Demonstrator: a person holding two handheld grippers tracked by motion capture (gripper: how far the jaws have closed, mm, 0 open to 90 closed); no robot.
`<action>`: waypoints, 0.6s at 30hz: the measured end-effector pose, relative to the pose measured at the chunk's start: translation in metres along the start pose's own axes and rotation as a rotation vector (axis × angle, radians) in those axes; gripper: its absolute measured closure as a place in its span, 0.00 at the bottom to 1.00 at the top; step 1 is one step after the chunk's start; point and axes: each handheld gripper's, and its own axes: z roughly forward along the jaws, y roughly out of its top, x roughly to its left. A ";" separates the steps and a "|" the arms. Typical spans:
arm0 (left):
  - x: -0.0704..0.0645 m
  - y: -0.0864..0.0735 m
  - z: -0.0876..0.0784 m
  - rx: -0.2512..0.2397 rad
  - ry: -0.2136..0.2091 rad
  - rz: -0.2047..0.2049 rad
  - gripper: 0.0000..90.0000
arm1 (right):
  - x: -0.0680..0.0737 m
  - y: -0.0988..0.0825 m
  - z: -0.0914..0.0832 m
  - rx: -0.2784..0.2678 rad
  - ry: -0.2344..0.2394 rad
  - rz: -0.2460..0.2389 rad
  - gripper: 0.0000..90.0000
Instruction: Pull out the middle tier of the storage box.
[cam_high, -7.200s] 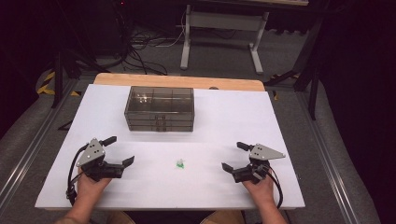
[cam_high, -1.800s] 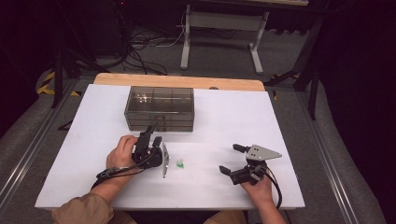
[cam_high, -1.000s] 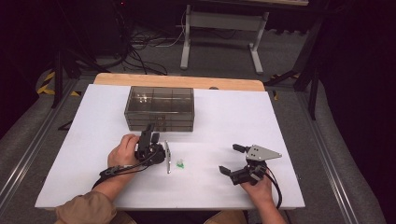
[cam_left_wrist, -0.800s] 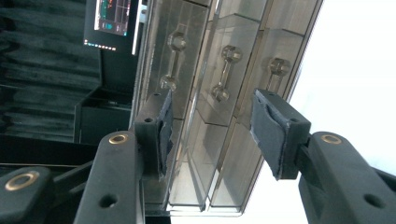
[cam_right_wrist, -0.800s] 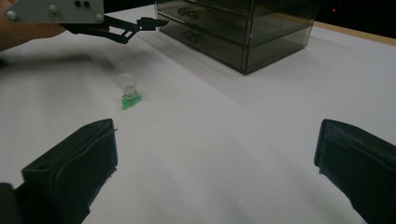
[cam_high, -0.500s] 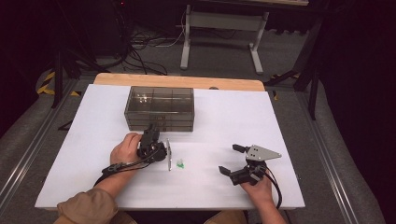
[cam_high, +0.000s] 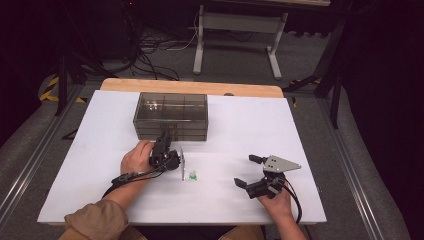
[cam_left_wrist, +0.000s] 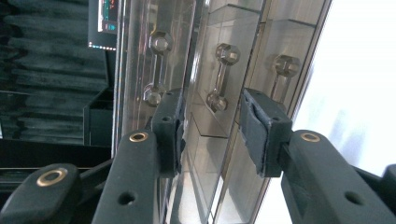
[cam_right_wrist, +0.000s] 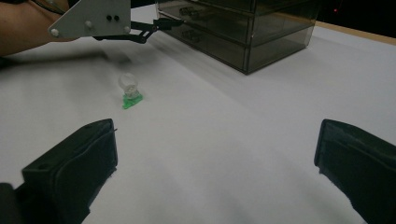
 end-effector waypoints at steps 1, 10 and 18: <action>0.000 0.000 0.001 0.000 0.000 0.001 0.70 | 0.000 0.000 0.000 0.000 0.000 0.000 0.00; 0.000 0.000 0.005 0.009 -0.009 0.018 0.80 | 0.000 0.000 0.000 0.003 0.001 0.001 0.00; -0.001 0.001 0.008 0.000 0.000 0.041 0.88 | 0.000 0.000 0.000 0.003 0.002 0.001 0.00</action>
